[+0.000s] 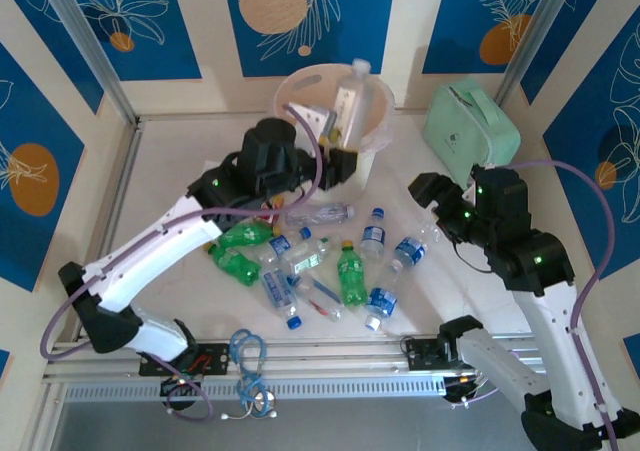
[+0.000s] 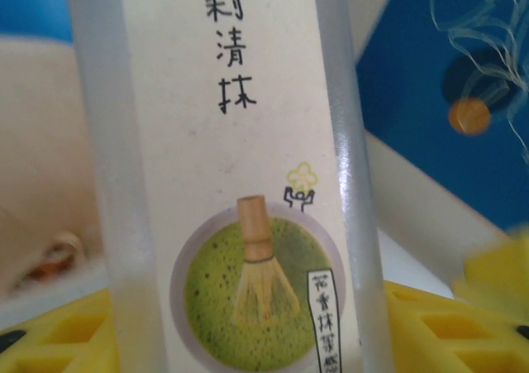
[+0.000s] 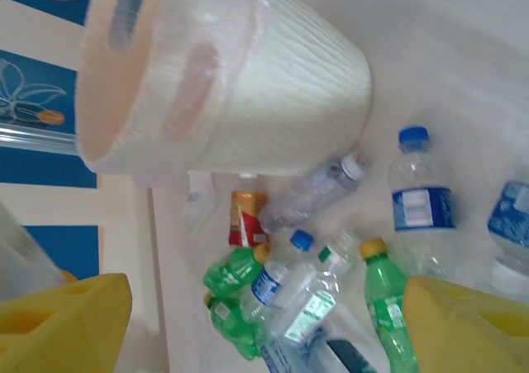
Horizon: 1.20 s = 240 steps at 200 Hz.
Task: Put the plastic bottles in the bin
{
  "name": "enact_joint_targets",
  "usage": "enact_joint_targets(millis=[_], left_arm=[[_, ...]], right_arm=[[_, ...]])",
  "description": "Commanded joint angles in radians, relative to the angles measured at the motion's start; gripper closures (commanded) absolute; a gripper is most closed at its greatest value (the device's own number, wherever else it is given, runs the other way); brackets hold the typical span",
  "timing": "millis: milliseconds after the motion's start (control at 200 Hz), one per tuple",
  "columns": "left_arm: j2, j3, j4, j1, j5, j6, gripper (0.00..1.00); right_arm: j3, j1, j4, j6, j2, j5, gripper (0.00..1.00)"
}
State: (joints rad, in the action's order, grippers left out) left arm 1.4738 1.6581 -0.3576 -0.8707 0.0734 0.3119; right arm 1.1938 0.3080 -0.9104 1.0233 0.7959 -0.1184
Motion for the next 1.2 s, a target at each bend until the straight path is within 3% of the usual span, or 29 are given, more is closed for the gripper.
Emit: enact_joint_targets(millis=[0,145,380,730,1195], left_arm=[[0.105,0.154,-0.016,0.079,0.080,-0.024,0.42],[0.297,0.378,-0.094,0.156,0.062,-0.020,0.46],[0.500,0.554,-0.193,0.206,0.085,-0.055,0.49],[0.510,0.521,-0.326,0.244,0.088,-0.075,0.50],[0.410,0.410,-0.501,0.214,0.105,-0.045,0.53]], right_arm=[[-0.063,0.001,-0.021,0.036,-0.021,0.058,0.15],[-0.131,0.024,0.003,0.060,-0.046,0.068,0.15],[-0.227,0.077,0.004,0.074,-0.062,0.034,0.16],[-0.257,0.062,-0.055,0.062,-0.110,0.020,0.15],[-0.244,0.015,-0.079,0.052,-0.120,0.031,0.15]])
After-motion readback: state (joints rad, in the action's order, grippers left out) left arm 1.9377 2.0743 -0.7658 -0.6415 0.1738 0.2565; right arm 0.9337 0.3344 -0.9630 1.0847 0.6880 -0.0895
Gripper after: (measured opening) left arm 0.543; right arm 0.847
